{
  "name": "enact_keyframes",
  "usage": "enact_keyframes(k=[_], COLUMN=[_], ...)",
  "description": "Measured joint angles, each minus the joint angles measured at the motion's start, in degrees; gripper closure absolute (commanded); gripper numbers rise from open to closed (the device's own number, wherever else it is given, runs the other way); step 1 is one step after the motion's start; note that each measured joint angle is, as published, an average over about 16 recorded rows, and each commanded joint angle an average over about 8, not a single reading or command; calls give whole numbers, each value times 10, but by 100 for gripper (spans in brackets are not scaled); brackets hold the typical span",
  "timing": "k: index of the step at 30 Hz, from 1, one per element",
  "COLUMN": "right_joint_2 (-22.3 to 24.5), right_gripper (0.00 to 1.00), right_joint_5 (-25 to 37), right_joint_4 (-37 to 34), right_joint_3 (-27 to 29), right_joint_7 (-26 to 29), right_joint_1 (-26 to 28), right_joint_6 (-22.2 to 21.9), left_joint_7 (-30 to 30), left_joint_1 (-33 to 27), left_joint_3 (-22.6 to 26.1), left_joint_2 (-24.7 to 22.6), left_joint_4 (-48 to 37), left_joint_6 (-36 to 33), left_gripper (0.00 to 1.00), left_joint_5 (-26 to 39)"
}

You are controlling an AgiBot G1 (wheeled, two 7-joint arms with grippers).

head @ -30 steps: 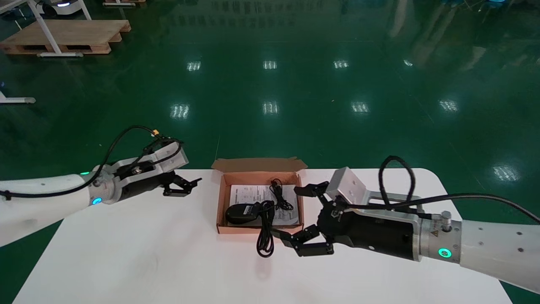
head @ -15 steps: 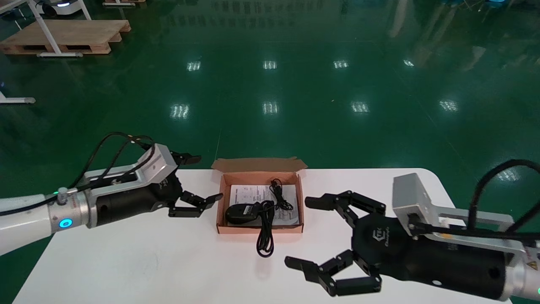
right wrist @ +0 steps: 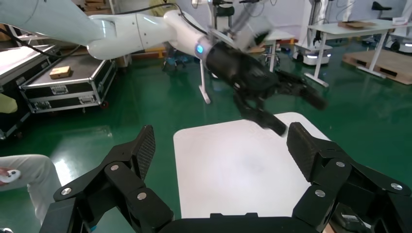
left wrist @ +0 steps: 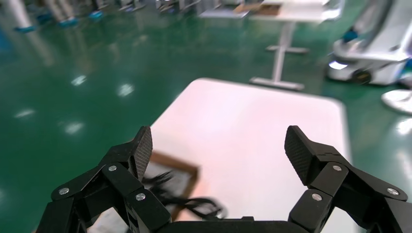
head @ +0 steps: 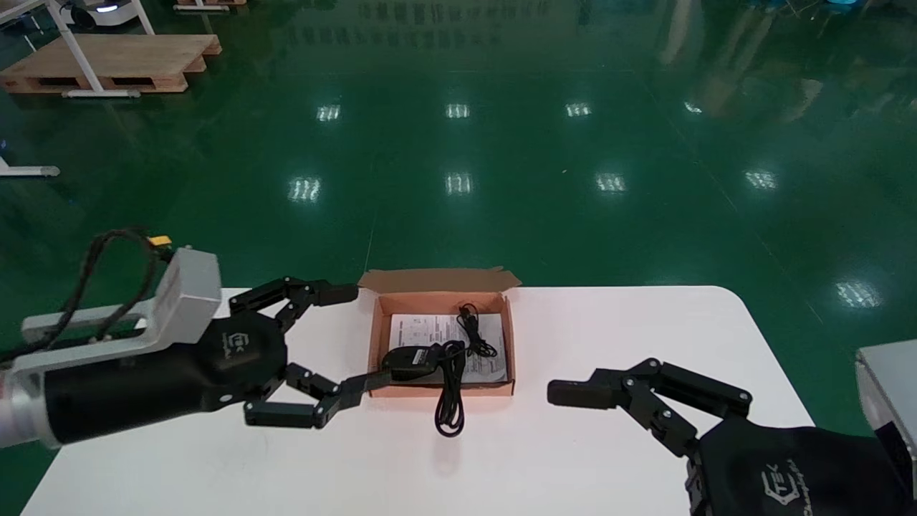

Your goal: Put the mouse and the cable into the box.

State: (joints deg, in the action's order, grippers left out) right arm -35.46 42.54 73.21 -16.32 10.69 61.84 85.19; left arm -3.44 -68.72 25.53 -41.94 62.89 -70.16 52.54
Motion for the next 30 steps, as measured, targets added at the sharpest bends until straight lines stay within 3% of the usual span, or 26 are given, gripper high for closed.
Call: enact_keyframes(k=[15,30], right_joint_2=[6,6], right_gripper=[0,0], right_joint_5=[-10,-9], right_joint_4=[4,4], right_joint_3=[3,3], right_joint_7=[0,0], right_joint_1=[-3,-3], right_joint_6=[7,6], left_joint_7=[-70,-76], left_joint_1=[70,77], left_joint_3=[-93,-102], left_joint_2=[68,74], left_joint_4=[105,114], left_joint_6=[-152,-166], left_gripper=[0,0], left_joint_5=[-105,-115])
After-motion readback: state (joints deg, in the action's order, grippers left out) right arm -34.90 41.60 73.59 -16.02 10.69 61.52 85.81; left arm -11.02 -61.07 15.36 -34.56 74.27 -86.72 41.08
